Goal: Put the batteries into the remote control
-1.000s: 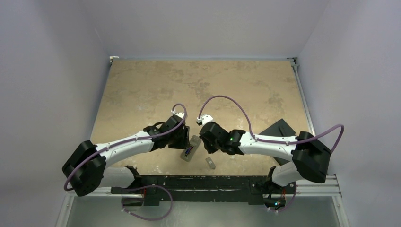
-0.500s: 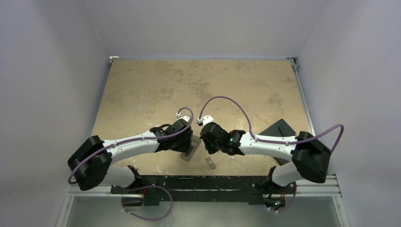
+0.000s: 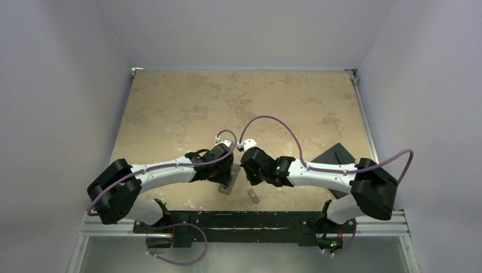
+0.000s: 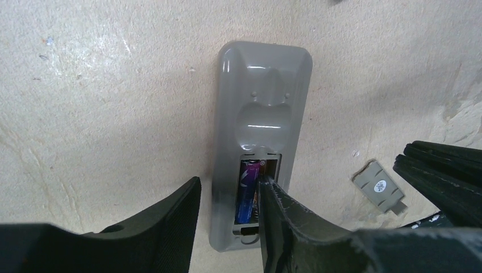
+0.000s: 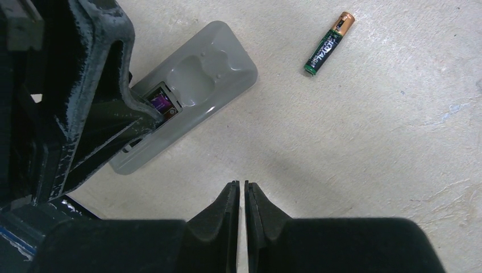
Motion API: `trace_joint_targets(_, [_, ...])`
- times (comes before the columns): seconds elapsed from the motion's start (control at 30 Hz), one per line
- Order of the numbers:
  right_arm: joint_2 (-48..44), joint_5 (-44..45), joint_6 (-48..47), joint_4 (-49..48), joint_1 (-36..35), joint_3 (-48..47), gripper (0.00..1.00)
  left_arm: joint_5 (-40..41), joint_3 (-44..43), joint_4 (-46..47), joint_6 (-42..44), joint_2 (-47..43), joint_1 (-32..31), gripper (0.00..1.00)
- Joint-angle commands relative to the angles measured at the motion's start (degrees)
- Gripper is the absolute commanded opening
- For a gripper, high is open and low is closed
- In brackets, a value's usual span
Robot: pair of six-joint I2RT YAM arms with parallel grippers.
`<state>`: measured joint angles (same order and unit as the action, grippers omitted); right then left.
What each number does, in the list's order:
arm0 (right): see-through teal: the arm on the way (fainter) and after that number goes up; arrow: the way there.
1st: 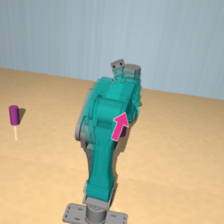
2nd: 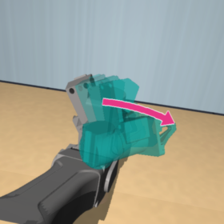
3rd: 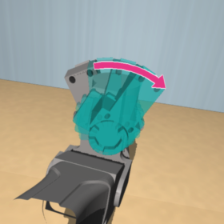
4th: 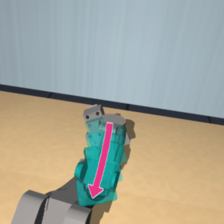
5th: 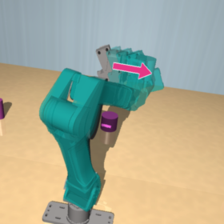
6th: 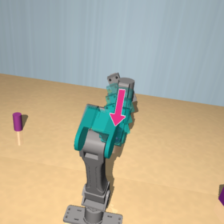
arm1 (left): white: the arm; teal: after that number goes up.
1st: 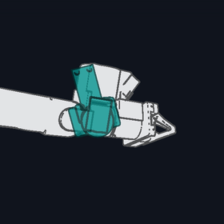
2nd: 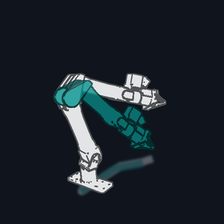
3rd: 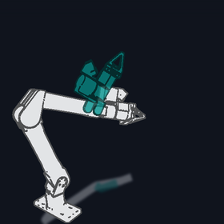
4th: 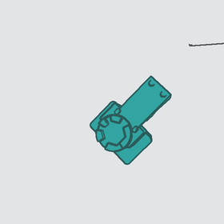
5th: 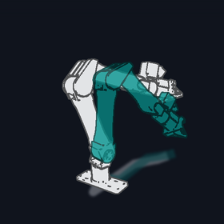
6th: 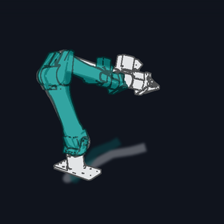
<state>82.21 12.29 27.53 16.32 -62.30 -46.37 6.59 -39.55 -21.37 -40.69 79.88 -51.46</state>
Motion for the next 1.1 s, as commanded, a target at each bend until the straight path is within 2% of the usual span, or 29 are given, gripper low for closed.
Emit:
trace_joint_targets(0.0, [-0.21,-0.44,0.86,-1.13,-0.01,-0.12,0.15,0.25,-1.77,1.74,1.55,1.01,-0.41,0.39])
trace_joint_targets(0.37, [0.75,-1.03,0.86,-1.78,-0.01,0.03,0.14,0.18,-1.56,2.18,1.68,2.03,-0.59,0.26])
trace_joint_targets(0.63, [0.58,-1.04,0.86,-1.48,-0.01,0.0,0.14,-0.34,-1.46,2.99,1.88,2.64,-0.57,0.0])
trace_joint_targets(1.07, [0.99,-0.96,0.69,-0.66,-0.01,-0.97,0.14,0.62,0.32,4.86,2.2,0.53,-0.85,0.0])
